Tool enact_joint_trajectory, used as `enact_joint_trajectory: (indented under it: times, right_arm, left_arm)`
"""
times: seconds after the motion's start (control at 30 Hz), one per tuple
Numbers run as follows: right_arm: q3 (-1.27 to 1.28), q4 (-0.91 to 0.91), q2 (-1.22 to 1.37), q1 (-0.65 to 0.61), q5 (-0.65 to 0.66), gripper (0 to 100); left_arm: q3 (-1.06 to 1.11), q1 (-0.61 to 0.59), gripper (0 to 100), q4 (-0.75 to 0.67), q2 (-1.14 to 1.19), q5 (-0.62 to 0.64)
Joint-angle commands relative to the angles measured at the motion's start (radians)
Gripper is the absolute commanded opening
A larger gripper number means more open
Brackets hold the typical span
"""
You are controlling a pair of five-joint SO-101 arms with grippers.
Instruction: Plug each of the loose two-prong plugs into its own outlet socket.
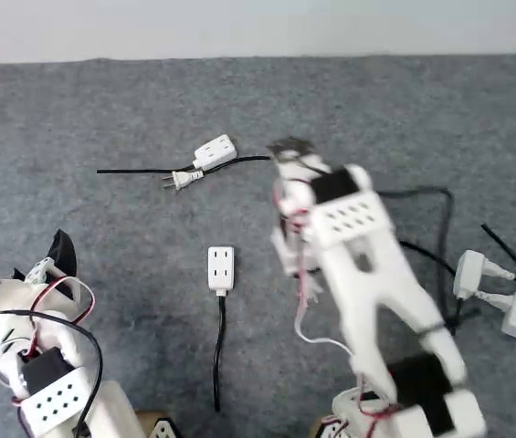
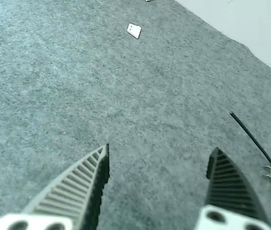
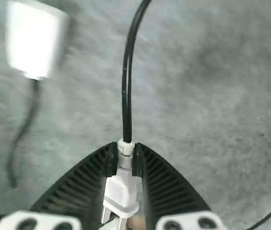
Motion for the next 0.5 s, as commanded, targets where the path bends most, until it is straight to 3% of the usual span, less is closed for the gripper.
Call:
enact_joint_trajectory:
  times: [0.0,0.23,0.37,0.47]
  right_arm:
    - [0.245,-0.226,-0.142,0.133,0.075,0.9]
    - [0.465,-0.547,-0.117,0.288,0.233,1.3]
    - [0.431,-0.535,-0.012,0.312,0.321,6.9]
    - [0.358,-0.495,0.058,0.341,0.310,14.7]
  left_arm:
    - [-0.044,0.023,31,-0.028,-0.011,-0.009]
    - [-0.044,0.026,31,-0.028,-0.008,-0.009]
    - [-0.044,0.026,31,-0.028,-0.008,-0.009]
    - [-0.044,0.026,31,-0.028,-0.008,-0.009]
